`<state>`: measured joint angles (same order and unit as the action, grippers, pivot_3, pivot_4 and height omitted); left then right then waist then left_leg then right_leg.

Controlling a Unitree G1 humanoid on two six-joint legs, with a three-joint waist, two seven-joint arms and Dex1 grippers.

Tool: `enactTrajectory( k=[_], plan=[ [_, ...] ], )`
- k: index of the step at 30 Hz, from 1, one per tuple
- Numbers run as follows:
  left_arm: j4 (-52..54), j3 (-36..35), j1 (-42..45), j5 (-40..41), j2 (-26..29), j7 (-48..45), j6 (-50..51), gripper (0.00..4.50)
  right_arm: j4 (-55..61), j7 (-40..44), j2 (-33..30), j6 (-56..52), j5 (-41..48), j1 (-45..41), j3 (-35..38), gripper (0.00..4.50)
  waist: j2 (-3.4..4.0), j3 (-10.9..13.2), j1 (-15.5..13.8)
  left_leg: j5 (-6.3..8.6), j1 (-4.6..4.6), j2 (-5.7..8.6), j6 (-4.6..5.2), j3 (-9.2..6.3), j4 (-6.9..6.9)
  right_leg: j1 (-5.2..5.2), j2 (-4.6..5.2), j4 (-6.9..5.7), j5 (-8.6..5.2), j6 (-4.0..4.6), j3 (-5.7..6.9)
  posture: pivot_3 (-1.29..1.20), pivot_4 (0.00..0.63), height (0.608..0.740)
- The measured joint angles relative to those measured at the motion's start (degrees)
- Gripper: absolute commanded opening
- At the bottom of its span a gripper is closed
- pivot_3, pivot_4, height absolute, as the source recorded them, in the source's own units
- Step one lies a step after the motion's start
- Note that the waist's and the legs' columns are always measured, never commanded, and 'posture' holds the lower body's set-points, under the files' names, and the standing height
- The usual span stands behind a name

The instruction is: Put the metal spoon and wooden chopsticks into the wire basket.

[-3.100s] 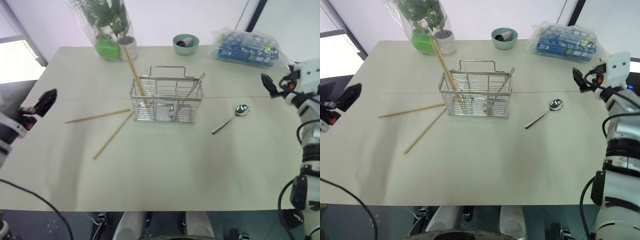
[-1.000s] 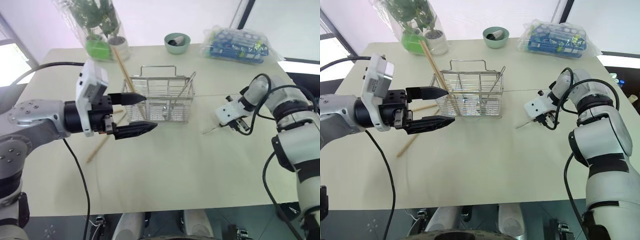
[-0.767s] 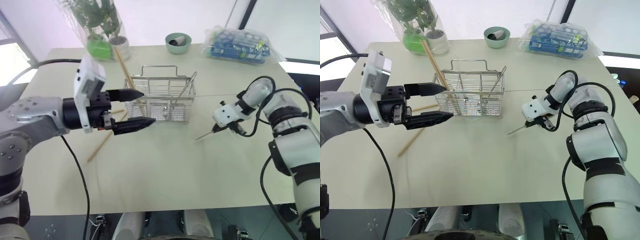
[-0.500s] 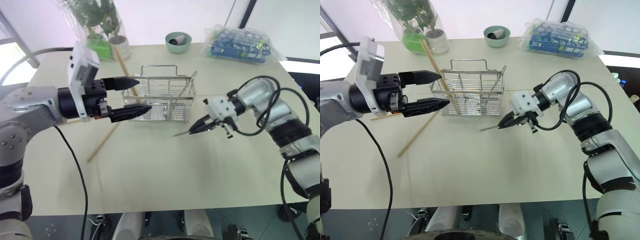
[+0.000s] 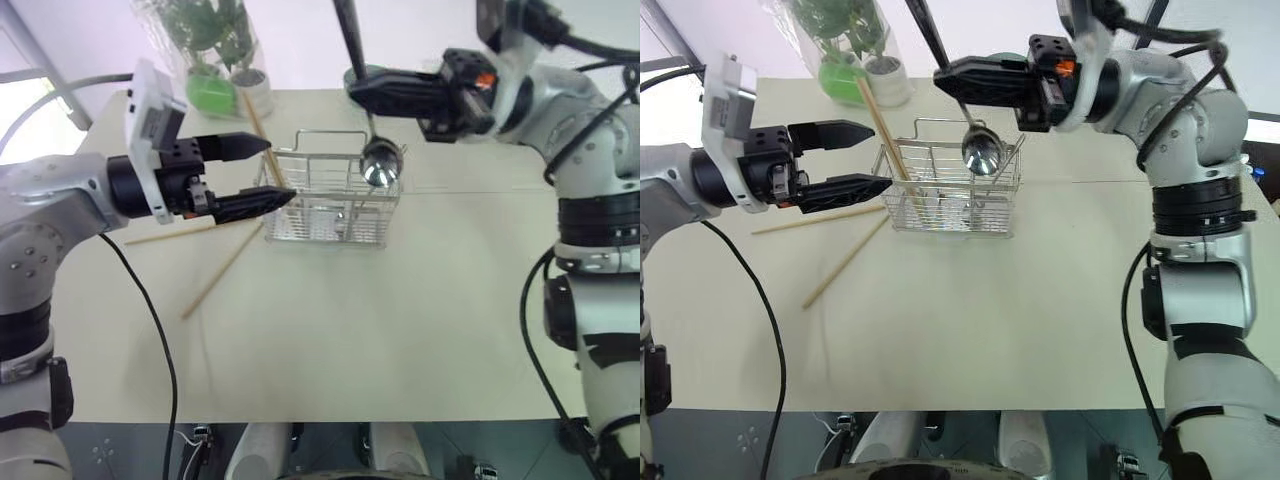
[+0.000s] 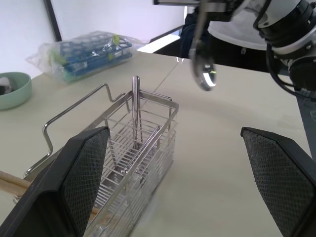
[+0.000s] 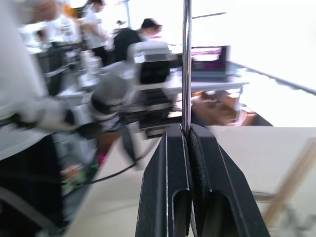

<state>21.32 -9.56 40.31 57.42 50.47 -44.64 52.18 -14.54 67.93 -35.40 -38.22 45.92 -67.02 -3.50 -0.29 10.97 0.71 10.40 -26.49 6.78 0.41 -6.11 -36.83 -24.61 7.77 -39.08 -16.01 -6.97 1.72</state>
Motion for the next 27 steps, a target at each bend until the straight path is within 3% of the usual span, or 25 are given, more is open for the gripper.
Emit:
enactTrajectory(
  k=[8,16,19,22,27],
  plan=[
    [-0.3,0.0,0.6,-0.7,-1.3,0.0,0.0,4.5,-5.5,-5.3,5.1,13.5,-15.5,5.8,-1.7,0.03,-0.01,0.0,0.5,-0.04,0.0,-0.02,0.0,0.02,-0.02,-0.04,-0.06,-0.08,0.06,-0.08,0.01,0.0,0.15,0.687],
    [-0.3,-0.4,0.8,-0.5,-1.6,1.5,0.3,4.5,-13.2,-7.4,7.5,19.3,-21.0,5.7,-0.2,0.03,-0.01,0.0,0.4,-0.04,0.01,-0.02,0.0,0.01,-0.02,-0.03,-0.11,-0.09,0.06,-0.08,0.02,0.0,0.15,0.687],
    [-0.3,-0.4,0.8,-0.5,-1.7,2.0,0.3,4.5,-13.9,-8.1,8.0,18.9,-21.3,5.7,0.6,0.98,-0.01,0.0,0.4,-0.04,0.0,-0.02,0.0,0.01,-0.02,-0.03,-0.12,-0.09,0.06,-0.08,0.02,0.0,0.15,0.687],
    [-0.3,-0.5,0.8,-0.5,-1.8,2.6,0.3,4.5,-13.8,-9.9,8.4,18.9,-22.2,5.8,1.3,2.36,-0.01,0.0,0.4,-0.04,0.0,-0.02,0.0,0.01,-0.01,-0.02,-0.11,-0.09,0.06,-0.08,0.02,0.0,0.15,0.687],
    [-0.4,-0.9,0.8,-0.6,-2.1,3.6,0.2,4.5,-11.2,-12.1,8.1,15.4,-21.0,5.9,4.8,2.36,-0.01,0.0,0.3,-0.04,0.0,-0.02,0.0,0.01,-0.02,-0.03,-0.11,-0.09,0.06,-0.07,0.02,0.0,0.15,0.687]
  ],
)
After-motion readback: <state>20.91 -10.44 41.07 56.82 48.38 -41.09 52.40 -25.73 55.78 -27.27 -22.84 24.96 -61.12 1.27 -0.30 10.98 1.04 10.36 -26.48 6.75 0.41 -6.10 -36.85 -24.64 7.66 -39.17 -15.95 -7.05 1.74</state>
